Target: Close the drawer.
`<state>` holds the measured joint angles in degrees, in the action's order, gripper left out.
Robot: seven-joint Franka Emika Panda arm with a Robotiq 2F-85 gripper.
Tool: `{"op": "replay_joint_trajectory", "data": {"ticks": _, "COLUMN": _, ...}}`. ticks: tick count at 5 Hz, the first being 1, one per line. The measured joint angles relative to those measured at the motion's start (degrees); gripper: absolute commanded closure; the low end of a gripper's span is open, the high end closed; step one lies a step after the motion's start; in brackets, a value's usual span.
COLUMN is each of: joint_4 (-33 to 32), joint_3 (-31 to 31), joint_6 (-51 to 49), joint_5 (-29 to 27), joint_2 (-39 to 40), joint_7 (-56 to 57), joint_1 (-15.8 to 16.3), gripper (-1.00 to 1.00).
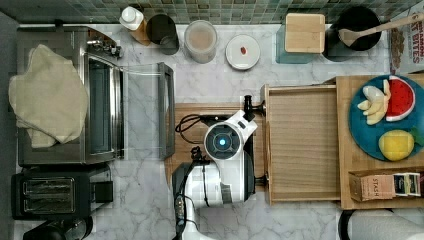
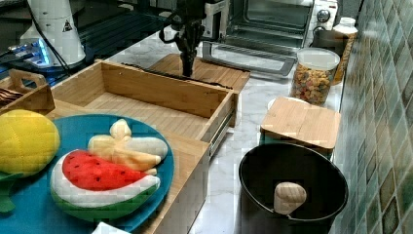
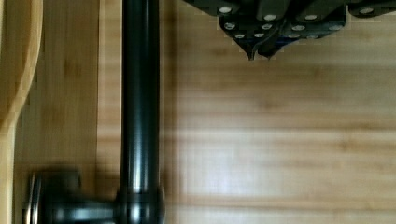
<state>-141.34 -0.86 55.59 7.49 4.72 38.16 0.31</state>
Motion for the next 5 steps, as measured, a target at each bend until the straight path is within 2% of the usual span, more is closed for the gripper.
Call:
{"op": "replay_joint_trajectory", "data": {"ticks": 1, "joint_4": 0.34, "joint_3": 0.0, "joint_6": 1.87, "joint_5": 0.27, "joint_2": 1.23, "joint_7": -0.28, "joint_1": -0.07, "gripper": 1.0}}
{"op": "replay_joint_trajectory", "data": {"ticks": 3, "joint_4": 0.45, "joint_3": 0.58, "joint_6": -4.28, "joint_5": 0.27, "joint_2": 0.98, "joint_7": 1.15, "joint_1": -0.25, "gripper": 1.0}}
{"op": "replay_joint_trajectory", "data": {"ticks": 4, "joint_4": 0.45, "joint_3": 2.98, "joint_6": -4.34, "joint_5": 0.27, "joint_2": 1.03, "joint_7": 5.54, "joint_1": -0.2, "gripper": 1.0}}
{"op": "replay_joint_trajectory", "data": {"ticks": 5, "joint_4": 0.78, "joint_3": 4.14, "joint_6": -4.34, "joint_5": -0.88, "joint_2": 1.1, "joint_7": 10.94, "joint_1": -2.95, "gripper": 1.0}}
